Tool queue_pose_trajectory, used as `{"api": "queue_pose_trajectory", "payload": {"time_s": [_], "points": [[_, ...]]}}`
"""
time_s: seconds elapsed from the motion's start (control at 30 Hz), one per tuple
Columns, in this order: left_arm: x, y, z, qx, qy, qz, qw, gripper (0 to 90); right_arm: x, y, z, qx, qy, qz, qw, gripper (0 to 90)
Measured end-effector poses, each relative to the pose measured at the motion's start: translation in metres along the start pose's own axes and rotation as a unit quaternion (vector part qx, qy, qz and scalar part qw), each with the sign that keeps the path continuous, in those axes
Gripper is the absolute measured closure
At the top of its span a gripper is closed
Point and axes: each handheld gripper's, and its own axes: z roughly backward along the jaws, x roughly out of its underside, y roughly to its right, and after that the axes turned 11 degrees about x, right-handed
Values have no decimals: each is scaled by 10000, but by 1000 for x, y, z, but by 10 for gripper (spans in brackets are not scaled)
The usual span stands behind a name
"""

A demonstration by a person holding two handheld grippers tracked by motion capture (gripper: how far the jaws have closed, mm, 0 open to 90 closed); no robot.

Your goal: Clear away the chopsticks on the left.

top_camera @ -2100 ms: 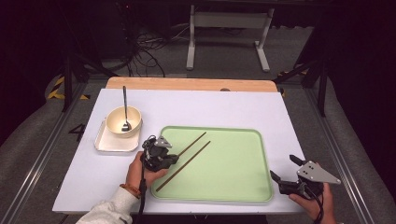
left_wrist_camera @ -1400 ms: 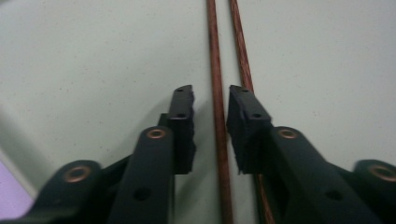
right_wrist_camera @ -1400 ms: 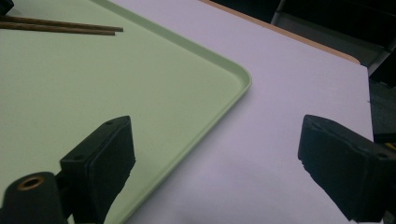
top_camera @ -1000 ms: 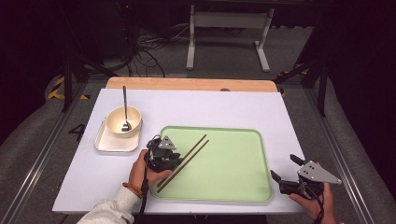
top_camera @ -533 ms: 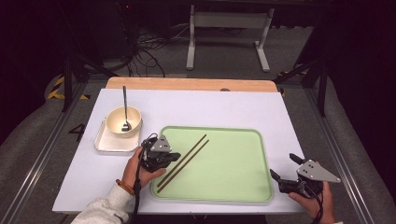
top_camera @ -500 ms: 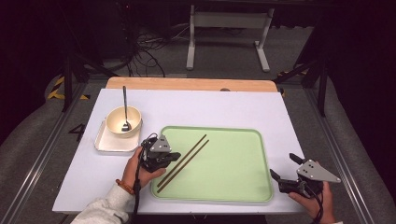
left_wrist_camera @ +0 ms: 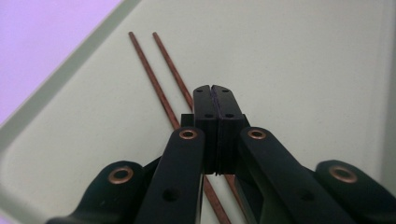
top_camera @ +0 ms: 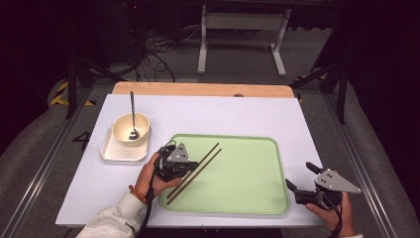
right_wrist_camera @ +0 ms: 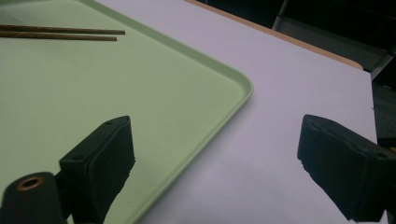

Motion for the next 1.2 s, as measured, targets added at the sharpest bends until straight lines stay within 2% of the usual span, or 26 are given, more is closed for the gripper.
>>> {"api": "queue_pose_trajectory", "payload": {"time_s": [0.17,0.3,0.37,0.5,0.53,0.77,1.0,1.2], "points": [[-6,-4,-12,154,-39,-62,9999,900,0,0,-2,-8,1,2,10000,117],[-11,-7,-22,249,-108,-116,9996,900,-2,-1,-1,-22,105,-12,9999,134],[-13,-8,-26,216,-141,-173,9995,900,-1,-1,-1,-22,103,-9,9999,139],[-14,-10,-30,275,-115,-212,9993,900,-1,0,0,-10,110,-21,9999,137],[-14,-11,-31,289,-115,-175,9994,900,-1,0,0,-2,117,-25,9999,136],[-17,-15,-44,434,-299,-231,9983,900,-2,-1,-3,2,88,-2,10000,130],[-18,-18,-58,431,-577,-226,9972,900,-1,-1,-4,-9,45,27,10000,129],[-18,-21,-61,423,-584,-190,9972,900,-1,-1,-6,-22,43,20,10000,129]]}}
